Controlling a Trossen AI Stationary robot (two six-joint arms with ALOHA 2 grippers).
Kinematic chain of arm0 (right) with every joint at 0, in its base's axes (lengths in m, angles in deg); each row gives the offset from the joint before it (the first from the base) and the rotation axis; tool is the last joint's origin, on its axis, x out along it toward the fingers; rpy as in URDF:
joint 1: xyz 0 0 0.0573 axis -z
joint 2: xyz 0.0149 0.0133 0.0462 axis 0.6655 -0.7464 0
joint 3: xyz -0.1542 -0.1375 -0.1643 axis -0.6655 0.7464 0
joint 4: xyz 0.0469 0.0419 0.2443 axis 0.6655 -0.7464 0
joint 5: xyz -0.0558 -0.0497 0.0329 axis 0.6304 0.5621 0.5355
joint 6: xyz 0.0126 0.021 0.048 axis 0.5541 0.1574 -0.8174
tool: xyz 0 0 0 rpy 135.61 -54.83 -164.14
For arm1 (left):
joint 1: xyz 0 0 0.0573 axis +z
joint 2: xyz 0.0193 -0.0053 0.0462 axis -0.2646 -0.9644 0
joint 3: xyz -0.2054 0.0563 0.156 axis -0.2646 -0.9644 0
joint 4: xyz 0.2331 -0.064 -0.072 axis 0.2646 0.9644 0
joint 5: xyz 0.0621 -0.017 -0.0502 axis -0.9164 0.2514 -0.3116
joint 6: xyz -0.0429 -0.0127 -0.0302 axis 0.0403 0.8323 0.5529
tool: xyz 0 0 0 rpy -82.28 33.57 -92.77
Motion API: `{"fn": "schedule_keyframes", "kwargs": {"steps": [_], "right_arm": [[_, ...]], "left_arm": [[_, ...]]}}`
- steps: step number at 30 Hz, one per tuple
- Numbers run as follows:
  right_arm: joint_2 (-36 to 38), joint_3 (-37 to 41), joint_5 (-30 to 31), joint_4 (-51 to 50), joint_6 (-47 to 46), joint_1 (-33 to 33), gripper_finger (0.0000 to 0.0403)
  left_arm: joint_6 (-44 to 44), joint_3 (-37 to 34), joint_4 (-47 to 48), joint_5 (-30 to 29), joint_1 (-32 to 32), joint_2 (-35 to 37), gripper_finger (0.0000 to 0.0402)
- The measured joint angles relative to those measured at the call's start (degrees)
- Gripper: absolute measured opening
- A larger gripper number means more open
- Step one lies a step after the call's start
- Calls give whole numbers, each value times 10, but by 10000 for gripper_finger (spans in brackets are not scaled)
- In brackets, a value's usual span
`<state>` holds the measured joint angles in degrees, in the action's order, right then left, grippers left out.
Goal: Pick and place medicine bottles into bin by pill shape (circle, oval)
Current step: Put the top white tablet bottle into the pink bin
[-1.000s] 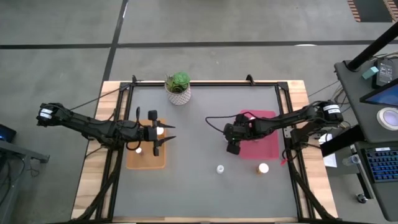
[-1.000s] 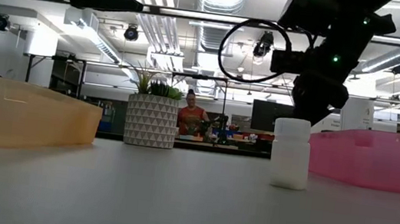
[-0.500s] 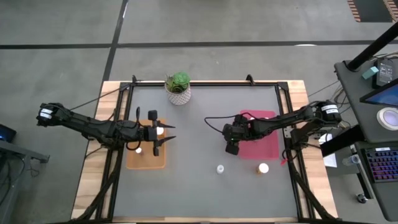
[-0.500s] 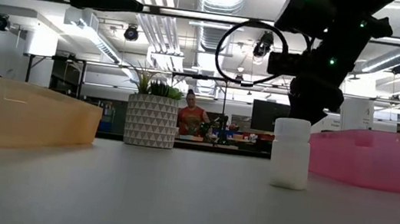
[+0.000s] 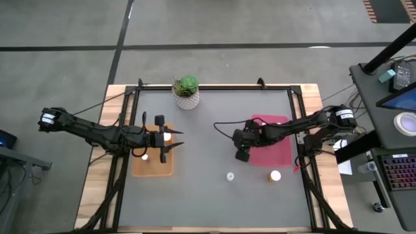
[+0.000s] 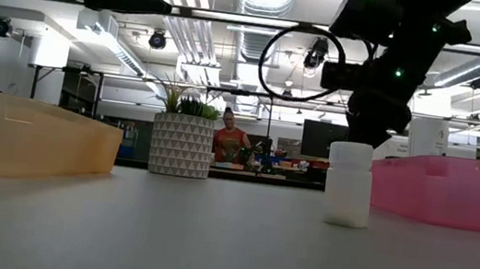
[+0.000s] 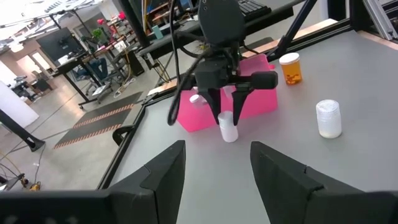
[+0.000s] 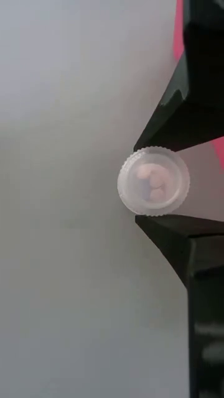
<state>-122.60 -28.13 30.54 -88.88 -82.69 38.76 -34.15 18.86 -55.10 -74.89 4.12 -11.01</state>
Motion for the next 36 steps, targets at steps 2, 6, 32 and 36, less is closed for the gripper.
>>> {"fn": "schedule_keyframes", "kwargs": {"steps": [2, 6, 32, 36], "right_arm": [[5, -8, -1, 0, -8, 0, 143], [12, -40, -45, -6, -68, 11, 143], [0, -119, -347, 643, -103, 4, 146], [-15, -103, -379, 789, -102, 2, 146]], "left_arm": [[0, 0, 0, 0, 0, 0, 167], [0, 0, 0, 0, 0, 0, 167], [6, 0, -23, 0, 0, 0, 167], [6, -3, -21, 0, 0, 0, 167]]}}
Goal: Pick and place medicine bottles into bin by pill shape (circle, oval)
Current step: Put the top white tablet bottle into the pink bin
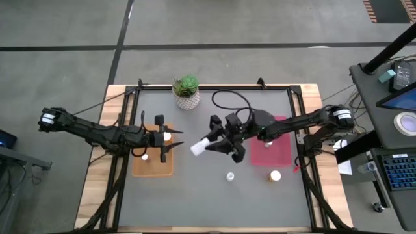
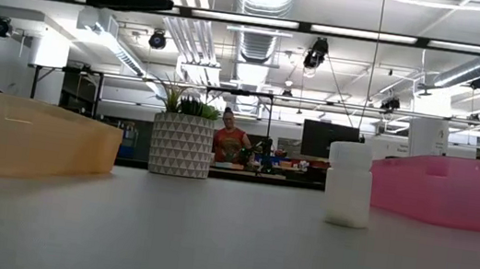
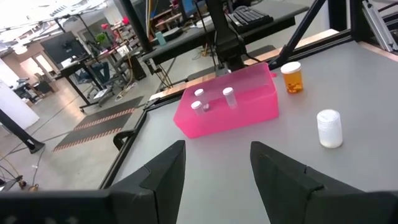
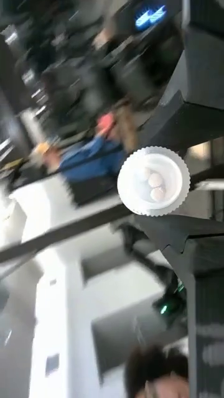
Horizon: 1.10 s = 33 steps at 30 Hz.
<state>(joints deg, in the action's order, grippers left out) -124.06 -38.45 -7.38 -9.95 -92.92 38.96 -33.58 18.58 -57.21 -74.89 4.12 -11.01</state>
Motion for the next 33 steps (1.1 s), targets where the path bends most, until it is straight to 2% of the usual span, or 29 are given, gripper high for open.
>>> {"fn": "schedule_keyframes", "kwargs": {"steps": [2, 8, 13, 19, 26, 29, 33], "right_arm": [[-7, 2, -21, 32, -1, 0, 146], [-23, 2, -24, 72, -6, -6, 146], [-25, 2, 0, 95, -13, -6, 146], [-15, 2, 124, 91, -39, -6, 146], [3, 2, 267, 35, -36, 12, 146], [17, 1, 299, -30, -14, 24, 146], [42, -16, 368, -186, 16, 38, 146]], "left_arm": [[0, -2, 1, 0, 0, 0, 167], [0, -4, 0, 0, 0, 0, 167], [0, -4, -1, 0, 0, 0, 167], [0, -4, -2, 0, 0, 0, 167], [0, -4, -1, 0, 0, 0, 167], [0, -4, 0, 0, 0, 0, 167], [0, -4, 0, 0, 0, 0, 167]]}}
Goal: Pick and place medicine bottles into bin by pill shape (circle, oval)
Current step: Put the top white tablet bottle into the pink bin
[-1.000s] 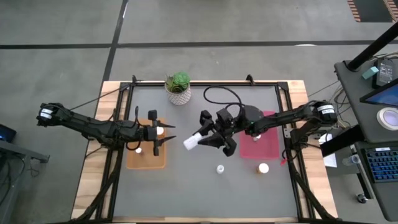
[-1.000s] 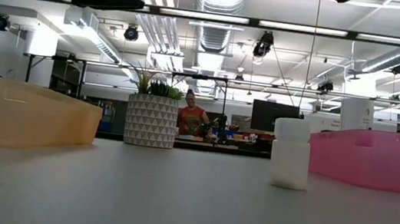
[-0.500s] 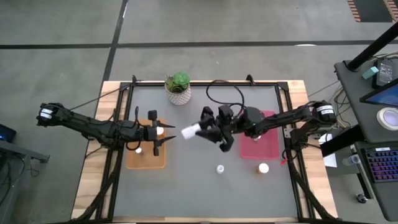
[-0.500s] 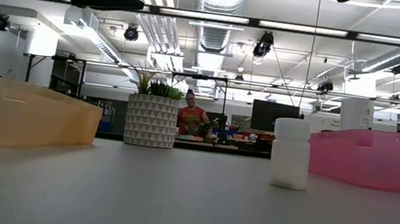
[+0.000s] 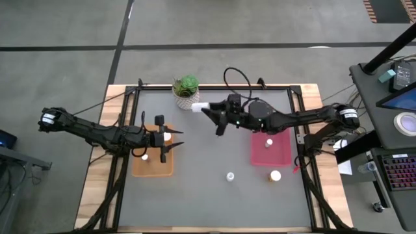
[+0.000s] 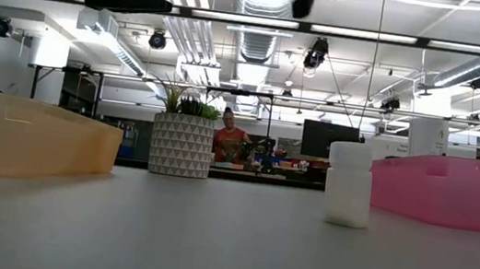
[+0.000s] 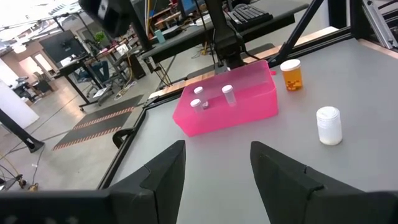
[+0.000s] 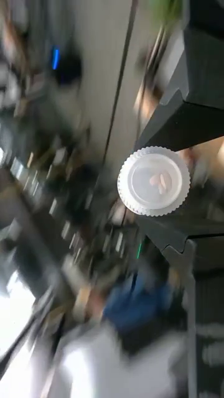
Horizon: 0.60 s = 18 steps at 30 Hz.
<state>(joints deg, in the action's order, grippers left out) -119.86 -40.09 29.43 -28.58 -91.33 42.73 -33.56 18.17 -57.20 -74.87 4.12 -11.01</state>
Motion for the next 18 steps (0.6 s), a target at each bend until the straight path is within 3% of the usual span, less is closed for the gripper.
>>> {"fn": "schedule_keyframes", "kwargs": {"steps": [5, 10, 15, 18], "right_arm": [[16, -56, 92, -260, 22, 6, 146], [6, -143, 98, -554, -43, 29, 146], [-27, -197, 44, -739, -81, 52, 146], [-41, -211, -8, -790, -79, 68, 146]], "left_arm": [[0, 0, 0, 0, 0, 0, 167], [0, 0, -3, 0, 0, 0, 167], [0, 0, -4, 0, 0, 0, 167], [0, 0, -4, 0, 0, 0, 167]]}}
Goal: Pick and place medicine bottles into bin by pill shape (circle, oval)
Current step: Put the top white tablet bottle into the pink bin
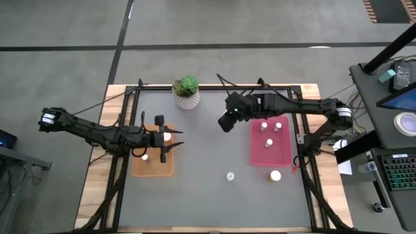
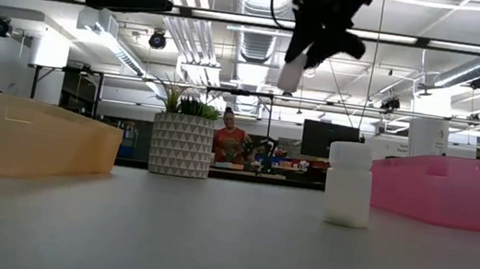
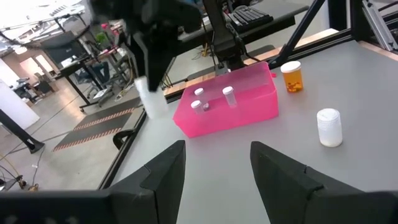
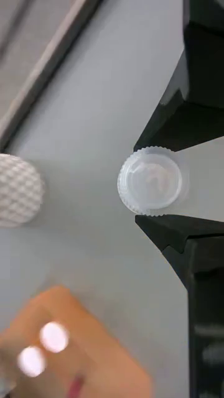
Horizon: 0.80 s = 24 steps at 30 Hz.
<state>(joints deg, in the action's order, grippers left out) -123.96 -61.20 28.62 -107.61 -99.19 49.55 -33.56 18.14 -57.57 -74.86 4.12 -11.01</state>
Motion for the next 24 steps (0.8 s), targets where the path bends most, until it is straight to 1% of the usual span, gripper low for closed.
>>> {"fn": "schedule_keyframes", "kwargs": {"steps": [2, 4, 6, 8, 9, 10, 13, 19, 21, 24], "right_arm": [[-8, 1, -62, 5, 21, 6, 146], [-9, 7, -158, 47, 58, 5, 146], [-9, 13, -282, 112, 99, 1, 146], [-9, 17, -397, 197, 131, -7, 146], [-9, 19, -437, 244, 139, -14, 146], [-9, 21, -461, 296, 142, -22, 146], [-9, 27, -487, 460, 144, -45, 146], [-17, 53, -484, 740, 137, -77, 146], [-25, 61, -459, 822, 122, -85, 146], [-38, 64, -418, 918, 102, -94, 146]], "left_arm": [[0, 0, 0, 0, 0, 0, 167], [0, 0, 0, 0, 0, 0, 167], [0, 0, 0, 0, 0, 0, 167], [0, 0, 0, 0, 0, 0, 167], [0, 0, 0, 0, 0, 0, 167], [0, 0, 0, 0, 0, 0, 167], [0, 0, 1, 0, 0, 0, 167], [0, 0, 1, 0, 0, 0, 167], [0, 0, 1, 0, 0, 0, 167], [0, 0, 1, 0, 0, 0, 167]]}}
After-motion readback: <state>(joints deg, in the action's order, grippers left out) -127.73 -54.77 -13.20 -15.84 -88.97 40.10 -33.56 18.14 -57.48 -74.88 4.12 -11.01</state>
